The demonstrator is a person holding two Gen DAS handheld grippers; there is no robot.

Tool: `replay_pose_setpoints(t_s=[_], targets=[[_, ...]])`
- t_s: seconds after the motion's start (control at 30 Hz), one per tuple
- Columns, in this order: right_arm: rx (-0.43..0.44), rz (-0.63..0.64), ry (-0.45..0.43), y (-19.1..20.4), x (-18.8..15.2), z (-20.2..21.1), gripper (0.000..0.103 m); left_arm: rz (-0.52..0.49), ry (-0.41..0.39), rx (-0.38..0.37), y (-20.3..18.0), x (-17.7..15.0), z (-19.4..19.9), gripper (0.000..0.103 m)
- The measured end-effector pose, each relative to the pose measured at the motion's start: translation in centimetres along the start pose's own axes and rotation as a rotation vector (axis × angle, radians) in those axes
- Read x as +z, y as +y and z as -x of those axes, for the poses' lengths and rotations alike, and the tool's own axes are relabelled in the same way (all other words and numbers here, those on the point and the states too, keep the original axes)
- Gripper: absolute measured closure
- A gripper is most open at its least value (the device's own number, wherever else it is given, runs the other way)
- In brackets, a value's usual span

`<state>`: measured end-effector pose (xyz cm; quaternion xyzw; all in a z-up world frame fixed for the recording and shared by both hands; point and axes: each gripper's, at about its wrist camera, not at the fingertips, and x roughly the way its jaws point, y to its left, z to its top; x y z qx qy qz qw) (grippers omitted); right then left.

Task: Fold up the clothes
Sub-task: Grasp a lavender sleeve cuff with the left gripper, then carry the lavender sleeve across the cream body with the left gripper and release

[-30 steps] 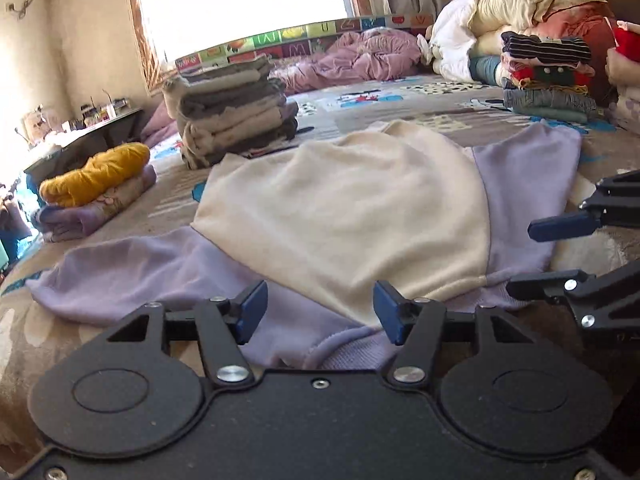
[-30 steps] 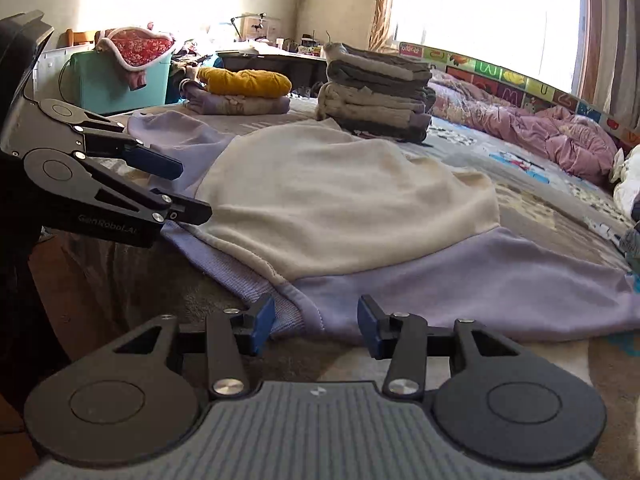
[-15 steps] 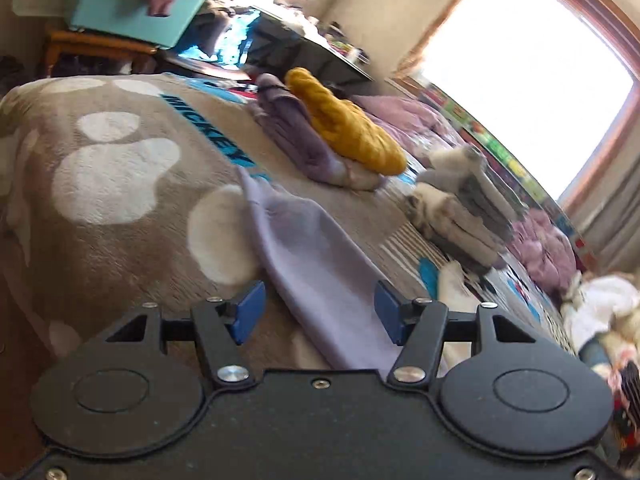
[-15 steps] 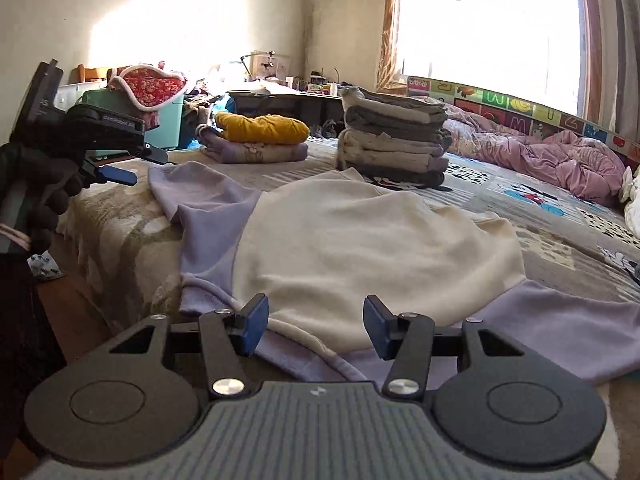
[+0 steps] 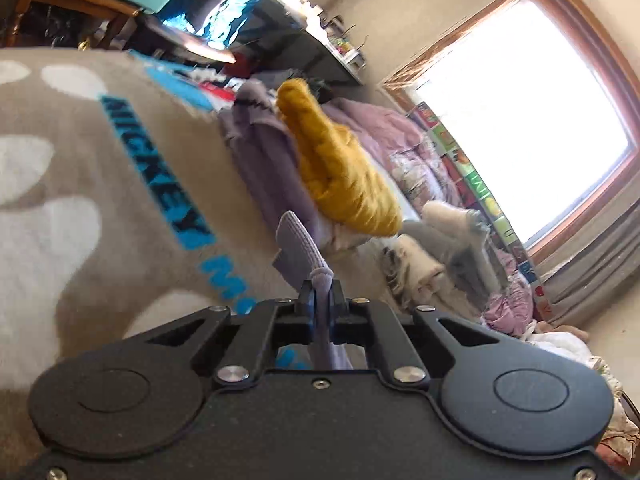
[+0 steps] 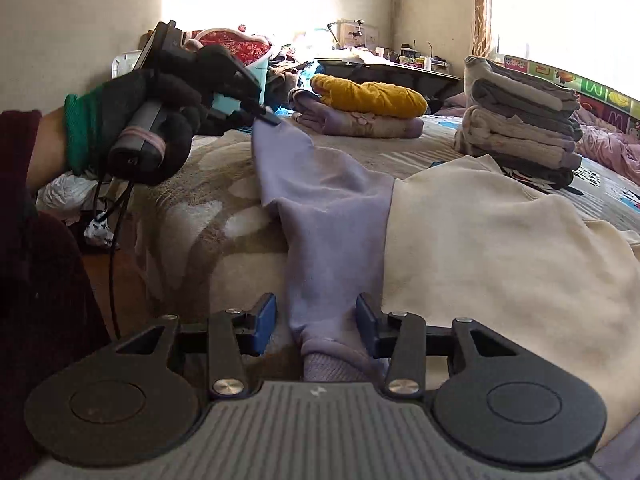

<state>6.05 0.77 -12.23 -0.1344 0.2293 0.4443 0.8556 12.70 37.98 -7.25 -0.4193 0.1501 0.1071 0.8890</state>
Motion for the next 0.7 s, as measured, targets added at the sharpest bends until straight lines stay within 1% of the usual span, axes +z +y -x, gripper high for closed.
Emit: replay_pose_setpoints(t_s=[0.03, 0.07, 0.1, 0.13, 0.17, 0.2, 0.3, 0.37, 0.4, 0.43, 0.47, 0.5, 0.53, 0.57, 0.63, 0.67, 0.7], targets=[[0.008, 0.012, 0.003, 0.2, -0.2, 0.2, 0.058, -0.018, -0.004, -0.016, -0.3, 0.8, -0.2, 0.099], [0.011, 0.029, 0.005, 0.4, -0.4, 0.4, 0.058, -0.031, 0.015, 0.007, 0.0, 0.7, -1.0, 0.099], [0.010, 0.049, 0.008, 0.7, -0.6, 0.6, 0.057, -0.031, 0.037, 0.053, 0.9, 0.0, -1.9, 0.099], [0.005, 0.072, 0.011, 1.0, -0.8, 0.8, 0.057, -0.011, 0.064, 0.094, 2.0, -0.7, -2.9, 0.099], [0.000, 0.089, 0.013, 1.3, -1.0, 0.9, 0.057, 0.045, 0.098, 0.123, 3.8, -1.5, -3.9, 0.097], [-0.005, 0.104, 0.015, 1.6, -1.2, 1.0, 0.056, 0.085, 0.114, 0.139, 4.9, -1.9, -4.3, 0.095], [-0.019, 0.136, 0.034, 2.3, -1.2, 1.3, 0.055, 0.105, 0.063, 0.104, 4.7, -1.0, -2.5, 0.095], [-0.020, 0.144, 0.055, 2.6, -0.7, 1.4, 0.055, 0.100, 0.058, 0.101, 4.9, -1.0, -2.4, 0.094], [-0.024, 0.152, 0.050, 2.8, -0.4, 1.5, 0.055, 0.098, 0.055, 0.099, 5.0, -1.0, -2.3, 0.091], [-0.029, 0.160, 0.038, 2.9, -0.1, 1.5, 0.056, 0.096, 0.052, 0.098, 5.0, -1.0, -2.2, 0.080], [-0.040, 0.173, 0.019, 3.1, 0.1, 1.4, 0.056, 0.094, 0.049, 0.096, 5.1, -1.1, -2.2, 0.075], [-0.055, 0.188, -0.003, 3.2, 0.3, 1.2, 0.052, 0.091, 0.047, 0.095, 5.2, -1.1, -2.1, 0.076], [-0.070, 0.203, -0.024, 3.4, 0.5, 0.9, 0.049, 0.074, 0.047, 0.101, 5.1, -1.1, -2.1, 0.091], [-0.071, 0.200, -0.030, 3.4, 0.7, 0.5, 0.048, 0.042, 0.047, 0.115, 4.6, -1.1, -2.1, 0.099], [-0.052, 0.172, -0.012, 3.4, 0.8, -0.6, 0.048, 0.041, -0.006, 0.105, 4.1, -0.8, -0.8, 0.099], [-0.035, 0.165, 0.008, 3.4, 0.8, -1.1, 0.046, 0.040, -0.030, 0.101, 4.0, -0.5, -0.2, 0.099], [-0.020, 0.164, 0.016, 3.5, 0.7, -1.4, 0.043, 0.031, -0.022, 0.111, 4.2, -0.3, -0.4, 0.099]])
